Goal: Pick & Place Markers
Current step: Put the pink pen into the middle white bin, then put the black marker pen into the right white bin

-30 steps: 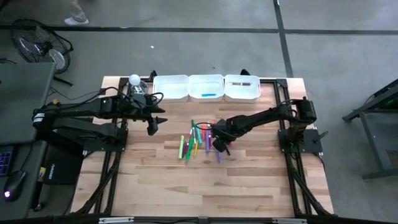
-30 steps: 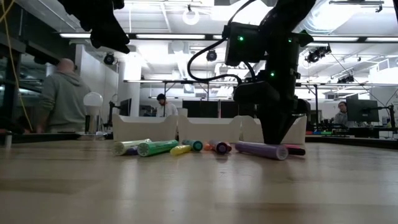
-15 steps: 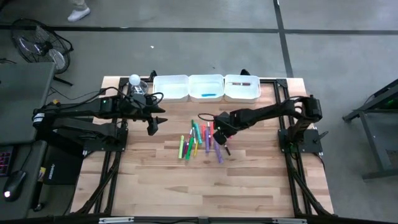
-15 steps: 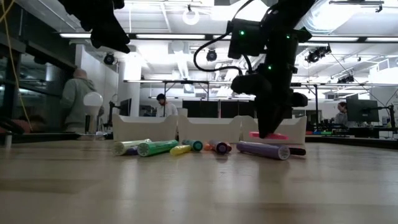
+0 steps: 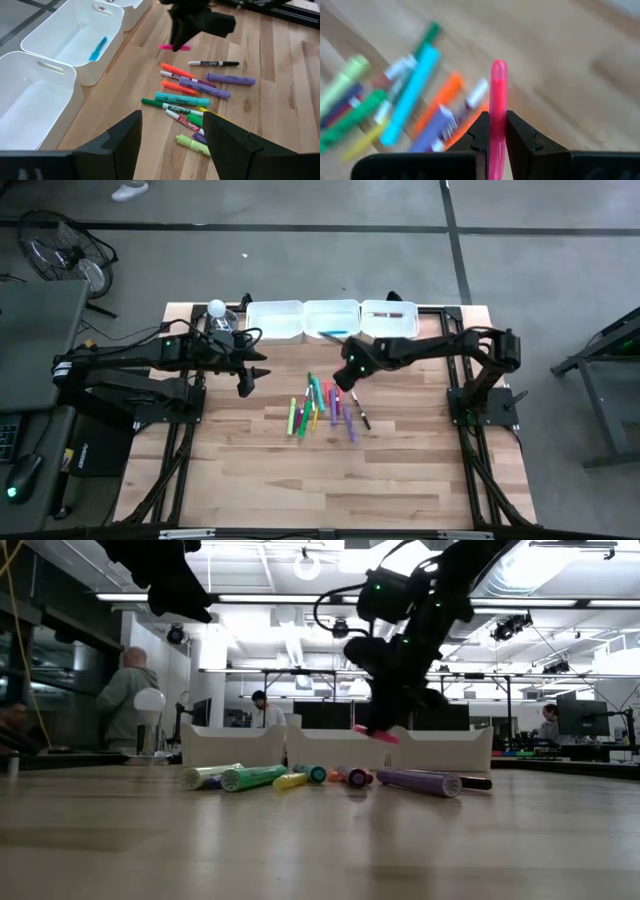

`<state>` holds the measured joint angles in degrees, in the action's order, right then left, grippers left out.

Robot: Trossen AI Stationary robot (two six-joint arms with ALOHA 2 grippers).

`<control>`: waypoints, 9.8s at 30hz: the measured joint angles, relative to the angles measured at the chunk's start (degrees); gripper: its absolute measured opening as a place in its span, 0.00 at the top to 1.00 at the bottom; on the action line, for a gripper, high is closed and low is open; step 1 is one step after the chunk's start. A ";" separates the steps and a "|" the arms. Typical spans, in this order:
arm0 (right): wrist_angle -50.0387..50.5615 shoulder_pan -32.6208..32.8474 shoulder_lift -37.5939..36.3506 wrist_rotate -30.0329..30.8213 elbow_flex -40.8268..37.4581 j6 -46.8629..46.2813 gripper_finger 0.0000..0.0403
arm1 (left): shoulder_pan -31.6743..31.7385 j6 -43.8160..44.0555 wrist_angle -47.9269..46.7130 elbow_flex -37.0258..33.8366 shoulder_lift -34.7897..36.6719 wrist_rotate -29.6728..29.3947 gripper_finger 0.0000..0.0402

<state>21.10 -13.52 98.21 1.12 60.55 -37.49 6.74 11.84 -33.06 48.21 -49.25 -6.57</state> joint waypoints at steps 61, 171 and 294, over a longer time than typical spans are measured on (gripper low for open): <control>43.60 -21.31 38.53 -7.51 62.84 64.68 0.88 | 0.00 18.45 -0.02 0.02 -0.02 -6.67 0.49; 24.97 14.52 7.98 0.94 8.83 -20.24 0.65 | -0.02 0.42 -4.83 0.02 -0.02 10.14 0.49; 21.41 -27.93 -5.62 2.51 7.21 43.17 0.95 | 0.00 10.21 -5.70 0.00 0.00 1.43 0.49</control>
<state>42.51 -41.45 92.59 3.63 67.77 5.68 6.74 22.04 -38.76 48.21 -49.26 -5.14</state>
